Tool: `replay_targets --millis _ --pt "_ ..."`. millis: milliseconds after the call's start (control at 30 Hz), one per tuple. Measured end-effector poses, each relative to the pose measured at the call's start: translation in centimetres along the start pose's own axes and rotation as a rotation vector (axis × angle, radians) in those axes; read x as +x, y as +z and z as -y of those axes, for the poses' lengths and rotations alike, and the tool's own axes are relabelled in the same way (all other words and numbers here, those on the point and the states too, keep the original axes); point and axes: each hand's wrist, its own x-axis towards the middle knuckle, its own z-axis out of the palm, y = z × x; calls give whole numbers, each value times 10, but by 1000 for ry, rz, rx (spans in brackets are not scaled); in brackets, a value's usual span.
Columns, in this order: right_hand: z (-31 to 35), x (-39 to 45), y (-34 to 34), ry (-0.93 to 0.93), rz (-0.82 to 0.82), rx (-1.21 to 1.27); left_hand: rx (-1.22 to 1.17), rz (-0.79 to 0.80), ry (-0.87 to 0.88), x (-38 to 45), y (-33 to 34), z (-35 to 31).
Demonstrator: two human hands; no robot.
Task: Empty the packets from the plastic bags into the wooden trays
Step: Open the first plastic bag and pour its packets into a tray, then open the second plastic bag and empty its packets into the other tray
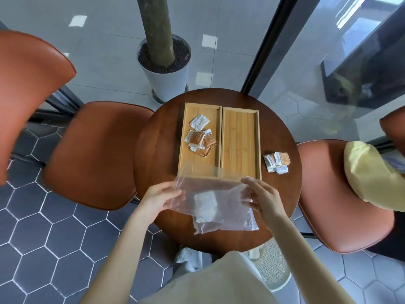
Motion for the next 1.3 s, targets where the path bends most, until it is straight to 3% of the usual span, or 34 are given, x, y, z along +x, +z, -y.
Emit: replay_targets --millis 133,200,267,333,400,567,667,733,833,933,1000,1133,1300 --pt "-15 3 3 -6 -142 128 -5 -21 18 -16 -13 14" --pt "-25 3 7 87 -83 355 -21 -59 27 -21 -19 21" --pt "-38 1 12 194 93 438 -66 -108 32 -24 -25 27" --pt "-51 -4 16 287 309 223 -107 -148 31 -26 -30 33" --pt "-62 -8 21 319 384 -39 -137 -207 23 -27 -36 38" --pt "-86 -8 48 144 70 -242 -101 -425 28 -21 -46 50" --pt "-98 -6 66 151 49 -219 -89 -531 60 -13 -48 58" --pt "-102 -5 73 181 120 -207 37 -598 76 -5 -54 63" --pt "-110 -1 76 203 193 -323 456 -647 93 5 -59 68" --pt "-112 -1 71 101 165 -607 1029 -626 293 6 -46 71" --pt "-109 -1 63 0 152 -727 1276 -535 420 7 -29 75" --pt "-101 5 39 -258 111 -1058 1470 -269 417 7 11 87" --pt "-102 15 0 -621 -14 -1381 1572 -156 305 7 35 105"
